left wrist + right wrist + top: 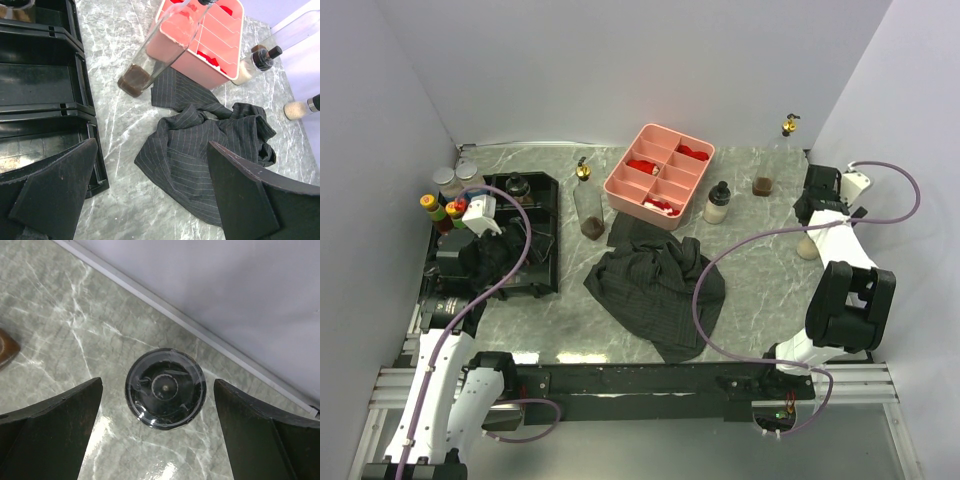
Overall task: Organize the condiment bottles
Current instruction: Pick up the bottle from the corner of the board.
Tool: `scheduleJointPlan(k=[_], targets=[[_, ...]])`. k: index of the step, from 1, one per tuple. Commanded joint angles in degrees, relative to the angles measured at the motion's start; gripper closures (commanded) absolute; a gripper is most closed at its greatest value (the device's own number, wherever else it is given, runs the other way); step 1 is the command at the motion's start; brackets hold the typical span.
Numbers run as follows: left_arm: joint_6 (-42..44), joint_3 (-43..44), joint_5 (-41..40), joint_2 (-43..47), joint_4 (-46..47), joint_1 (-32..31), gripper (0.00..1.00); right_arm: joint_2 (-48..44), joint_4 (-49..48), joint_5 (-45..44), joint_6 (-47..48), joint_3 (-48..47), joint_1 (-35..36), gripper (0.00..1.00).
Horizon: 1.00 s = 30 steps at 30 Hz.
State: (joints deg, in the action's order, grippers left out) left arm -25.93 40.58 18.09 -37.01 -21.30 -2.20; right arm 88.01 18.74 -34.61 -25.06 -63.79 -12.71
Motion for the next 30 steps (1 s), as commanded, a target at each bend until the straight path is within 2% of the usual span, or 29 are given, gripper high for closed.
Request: scheduleJointPlan(k=[1,6,9,13,20,26,30], targets=[[1.15,0.64,-0.6,0.19,0.91,-0.18,0.03,0.15,-2.04,2.26,-0.87,0.95,-0.74,0.0],[1.15,0.56,-0.6,0.19,0.91,-0.18,0.03,1.46,-3.1,2.53,-0.61,1.39,-0.74,0.0],[1.15,0.64,-0.42,0.1,1.0,-0.18,0.03,1.91,-3.62,2.44,0.18,1.47,-0.74,0.04],[1.15,0.64,-0.6,0.19,0.91,-0.18,0.04,1.55,-4.77,2.79,0.89,2.26,-0.82,0.22],[1.15,0.73,-1.21,0.54,0.73,-0.18,0.04,-1.95,-4.68,5.25,2.03,3.67,0.14,0.42],[0.97,0.91,-3.84,2.21,0.47,-0.18,0.04,-10.12,-3.63,10.06,4.92,5.95,5.85,0.5],[0.8,1.08,-6.74,3.61,0.12,-0.18,0.03,-16.89,-3.36,12.11,7.21,8.41,15.14,0.52]])
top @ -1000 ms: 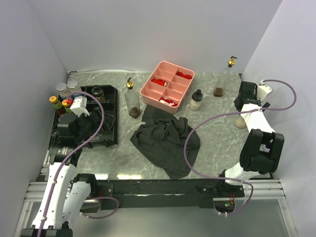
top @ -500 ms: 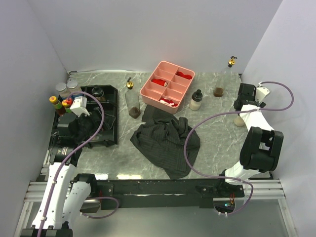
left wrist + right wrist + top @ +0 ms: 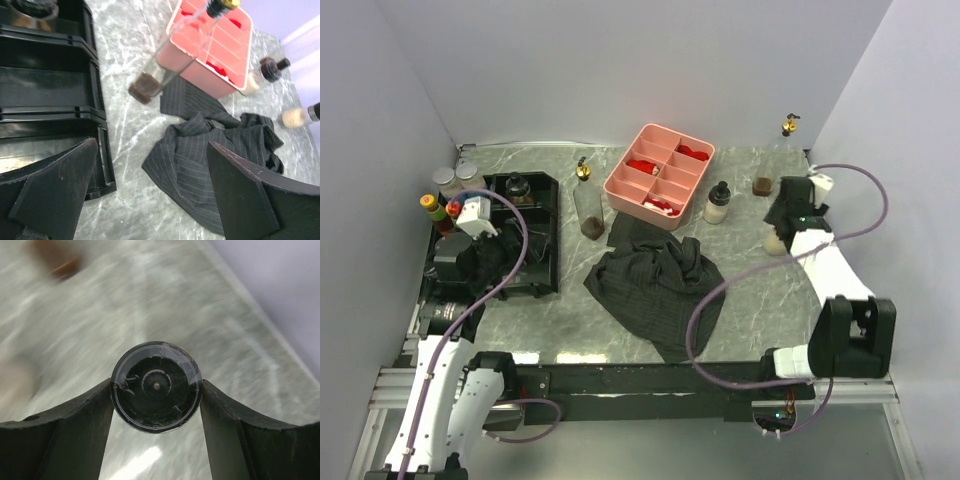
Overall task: Organize the condiment bottles
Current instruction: Pick up the bottle from the corner of the board.
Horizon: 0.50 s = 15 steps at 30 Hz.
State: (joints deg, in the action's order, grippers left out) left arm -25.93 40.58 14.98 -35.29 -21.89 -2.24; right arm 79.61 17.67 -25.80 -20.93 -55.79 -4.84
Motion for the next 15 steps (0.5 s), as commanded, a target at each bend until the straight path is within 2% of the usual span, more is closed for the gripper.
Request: scheduleJointPlan(k=[1,3,4,10,11,15], targets=[[0.45,1.34,-4.69,2.15,0.45,-0.13,0.04,-11.03,-1.07,2.95,3.17,0.77,12.09,0.53],[0.36,1.87,-8.19,2.94,-0.26,-0.13,0.04,-13.68,0.08,0.95,3.44,0.95,17.56,0.54],[0.18,1.87,-8.91,3.29,-0.52,-0.13,0.04,-15.96,1.65,0.49,2.92,0.77,22.63,0.54],[-0.26,1.26,-11.9,6.72,0.09,-0.04,0.04,-22.92,1.58,2.07,-1.04,0.95,40.94,0.55],[-0.35,1.17,-12.43,7.33,-0.08,-0.04,0.03,-23.19,1.32,2.07,-2.52,0.95,46.1,0.55],[-0.61,0.91,-13.93,8.74,-0.08,-0.04,0.03,-20.39,-0.7,0.67,-4.82,-0.28,58.67,0.55]])
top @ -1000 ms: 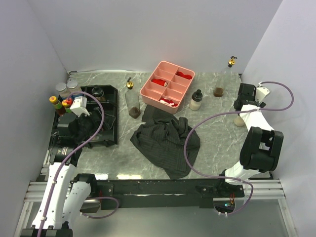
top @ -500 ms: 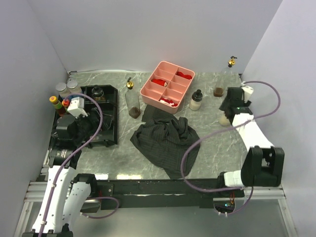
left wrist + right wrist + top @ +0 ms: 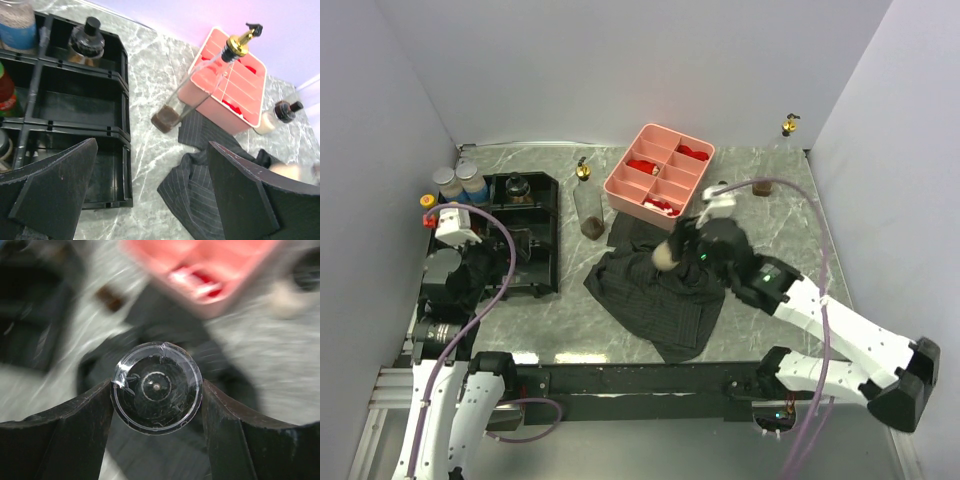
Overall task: Organize the condiment bottles
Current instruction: Pick up the bottle from the corner of the board, then place the bottle at the center of the board.
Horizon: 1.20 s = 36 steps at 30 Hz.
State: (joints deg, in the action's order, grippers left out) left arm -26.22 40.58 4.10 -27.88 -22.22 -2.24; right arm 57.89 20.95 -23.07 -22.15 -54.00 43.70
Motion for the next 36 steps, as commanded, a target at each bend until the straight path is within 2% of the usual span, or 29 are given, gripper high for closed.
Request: scheduleJointPlan(k=[1,6,10,16,22,28,29,31,34,36], targets=[[-0.41,0.91,-3.3,1.51,0.16,-0.04,0.03,3.44,-5.03,-2.68,-4.03,-2.77,12.61,0.55],[-0.85,0.91,-3.92,2.04,-0.55,-0.04,0.04,12.31,-9.34,-5.84,-5.27,-4.8,24.03,0.54],[-0.85,0.99,-3.92,1.86,-0.63,0.04,0.04,17.78,-12.67,-8.21,-4.57,-7.96,28.7,0.54],[-0.77,0.99,-3.92,1.34,-0.81,-0.04,0.04,24.19,-19.96,-8.4,-3.51,-8.49,33.02,0.52],[-0.85,0.99,-3.92,1.42,-0.81,-0.04,0.04,30.96,-22.09,-10.06,-4.04,-10.33,36.1,0.46],[-1.47,0.56,-3.92,0.55,-0.46,-0.04,0.04,34.92,-19.63,-12.7,-4.04,-12.89,37.33,0.33],[-1.64,0.73,-3.92,0.2,-0.55,-0.04,0.04,34.84,-19.37,-12.79,-4.13,-12.97,37.33,0.26],[-2.52,1.17,-3.92,-1.29,-1.42,-0.04,0.04,33.87,-19.28,-12.79,-4.13,-12.71,37.51,0.2],[-4.54,1.61,-2.43,-2.79,-2.65,-0.04,0.04,31.5,-18.14,-12.96,-4.3,-11.83,37.51,0.01],[-6.73,0.82,0.28,-3.41,-3.01,-0.04,0.04,28.61,-16.83,-13.14,-4.57,-10.61,37.6,0.0]])
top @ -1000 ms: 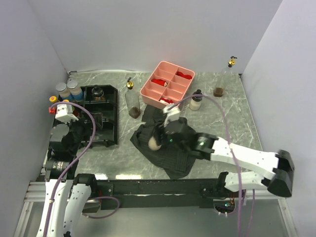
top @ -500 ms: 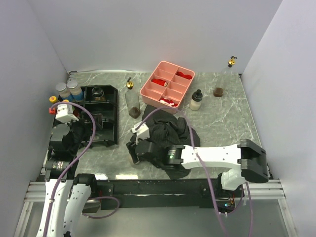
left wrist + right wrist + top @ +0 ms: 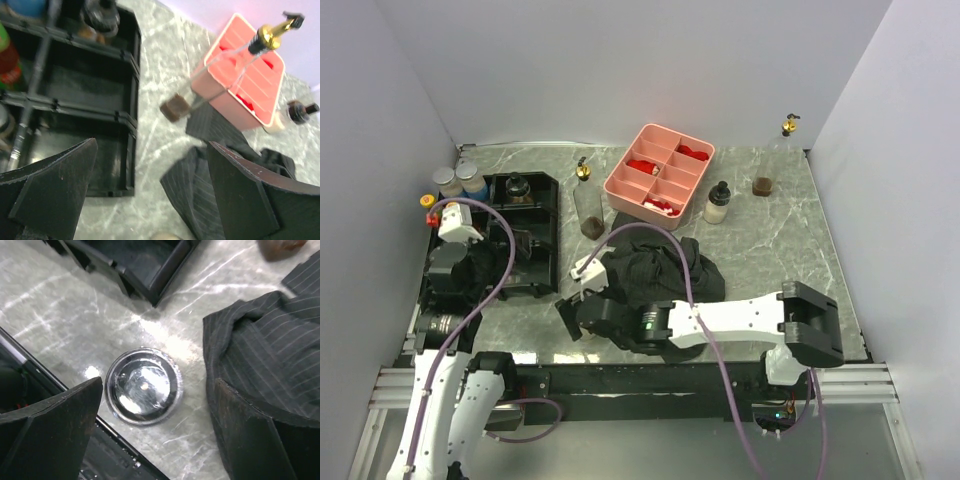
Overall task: Organize the condiment bottles
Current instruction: Place the bottle at the center of the board.
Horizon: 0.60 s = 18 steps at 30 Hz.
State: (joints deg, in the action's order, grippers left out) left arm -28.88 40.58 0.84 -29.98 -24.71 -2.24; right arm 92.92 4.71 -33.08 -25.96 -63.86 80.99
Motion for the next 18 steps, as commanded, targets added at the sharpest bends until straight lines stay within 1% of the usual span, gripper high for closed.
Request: scheduleJointPlan(k=[1,4,5,6,9,10,11,12,13,14,15,16,17,18], targets=[[-4.68,0.82,4.6,-2.62,-1.21,-0.13,0.04,-7.57,-0.14,-3.13,-1.29,-0.14,0.31,0.0],[-6.36,2.31,7.5,-5.78,-3.41,-0.83,0.04,-13.28,1.26,-4.18,-1.9,2.68,0.39,0.0],[-6.45,3.53,7.68,-6.49,-5.07,-1.27,0.04,-16.69,1.44,-4.36,-1.73,3.47,0.31,0.0],[-6.71,4.24,6.64,-6.85,-5.87,-1.88,0.04,-18.38,1.79,-4.88,-1.64,5.21,0.31,0.0],[-8.02,6.26,2.69,-7.73,-8.59,-6.71,0.03,-25.41,2.58,-6.55,-1.12,8.83,0.31,0.0],[-8.55,6.53,0.15,-8.34,-9.12,-10.29,0.03,-27.08,2.85,-7.95,-0.77,9.79,0.31,0.0],[-9.69,6.62,-0.66,-8.78,-10.26,-12.24,0.02,-30.05,2.94,-8.83,-0.68,11.63,0.22,0.0],[-10.48,6.45,-1.27,-9.22,-10.71,-16.61,0.01,-31.39,3.55,-9.71,-0.59,12.43,0.22,0.0],[-11.36,6.27,-4.76,-10.35,-11.06,-18.92,0.01,-32.79,3.64,-10.42,-0.5,13.4,0.13,0.0],[-13.02,5.75,-6.54,-10.8,-11.58,-21.2,0.01,-35.24,3.73,-11.64,-0.41,15.23,-0.13,0.0],[-14.0,5.57,-8.38,-11.33,-12.72,-25.84,0.01,-36.4,3.99,-12.09,-0.33,16.21,-0.22,0.0],[-14.96,5.48,-12.49,-12.2,-13.43,-28.15,0.01,-37.46,4.08,-12.53,-0.41,17.09,-0.39,0.0],[-16.97,5.48,-14.36,-12.56,-14.13,-30.34,0.01,-39.47,4.25,-12.71,-0.5,18.75,-0.48,0.0],[-17.95,5.48,-15.94,-13.0,-15.53,-34.8,0.03,-40.36,4.78,-12.97,-0.67,19.55,-0.66,0.0]])
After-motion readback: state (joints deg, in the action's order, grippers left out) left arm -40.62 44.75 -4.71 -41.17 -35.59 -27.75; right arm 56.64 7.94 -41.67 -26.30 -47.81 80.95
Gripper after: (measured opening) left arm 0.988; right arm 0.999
